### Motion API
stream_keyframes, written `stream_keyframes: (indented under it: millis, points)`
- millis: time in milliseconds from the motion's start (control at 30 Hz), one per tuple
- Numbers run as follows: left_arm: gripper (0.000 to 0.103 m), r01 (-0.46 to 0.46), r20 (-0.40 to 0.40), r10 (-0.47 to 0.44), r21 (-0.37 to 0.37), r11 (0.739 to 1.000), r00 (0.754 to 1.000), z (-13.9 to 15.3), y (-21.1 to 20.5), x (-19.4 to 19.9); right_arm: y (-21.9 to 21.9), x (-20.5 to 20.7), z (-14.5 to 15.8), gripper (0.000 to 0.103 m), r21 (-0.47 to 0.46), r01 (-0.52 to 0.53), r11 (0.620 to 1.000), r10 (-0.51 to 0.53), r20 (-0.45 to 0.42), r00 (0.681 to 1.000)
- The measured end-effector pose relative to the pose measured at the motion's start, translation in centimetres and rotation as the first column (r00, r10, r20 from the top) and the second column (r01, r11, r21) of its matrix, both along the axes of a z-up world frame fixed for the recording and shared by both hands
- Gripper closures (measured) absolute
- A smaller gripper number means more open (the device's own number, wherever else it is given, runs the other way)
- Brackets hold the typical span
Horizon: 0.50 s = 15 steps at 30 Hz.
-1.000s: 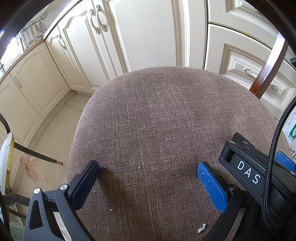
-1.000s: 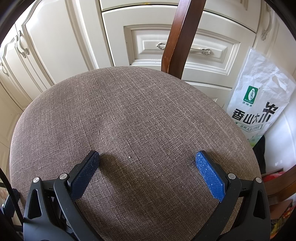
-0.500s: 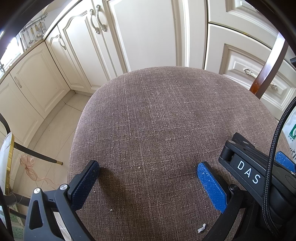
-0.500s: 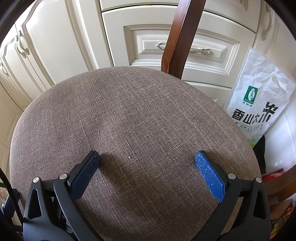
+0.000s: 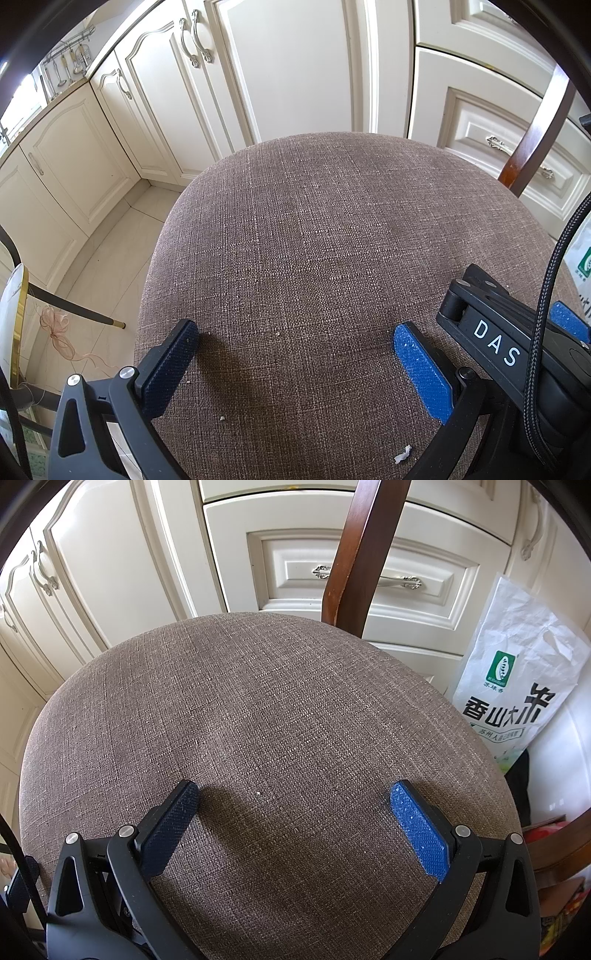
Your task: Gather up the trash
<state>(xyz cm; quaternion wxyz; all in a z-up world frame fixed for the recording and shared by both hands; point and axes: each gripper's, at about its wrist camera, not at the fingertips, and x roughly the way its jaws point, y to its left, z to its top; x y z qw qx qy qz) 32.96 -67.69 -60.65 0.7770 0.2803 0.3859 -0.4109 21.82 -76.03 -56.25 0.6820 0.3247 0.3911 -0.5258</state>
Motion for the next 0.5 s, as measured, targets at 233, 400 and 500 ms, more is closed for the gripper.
stream_keyframes:
  millis: [233, 400, 500]
  points:
    - [0.0, -0.003, 0.001, 0.003, 0.001, 1.0, 1.0, -0.06, -0.05, -0.09, -0.02, 0.02, 0.0, 0.0, 0.0, 0.0, 1.0, 0.0, 0.0, 1.0]
    - [0.0, -0.004, 0.002, 0.004, 0.001, 1.0, 1.0, 0.02, 0.04, -0.08, -0.02, 0.03, 0.0, 0.0, 0.0, 0.0, 1.0, 0.0, 0.0, 1.0]
    - [0.0, -0.005, 0.002, 0.005, 0.001, 1.0, 1.0, -0.14, -0.12, -0.19, -0.03, 0.04, 0.0, 0.0, 0.0, 0.0, 1.0, 0.0, 0.0, 1.0]
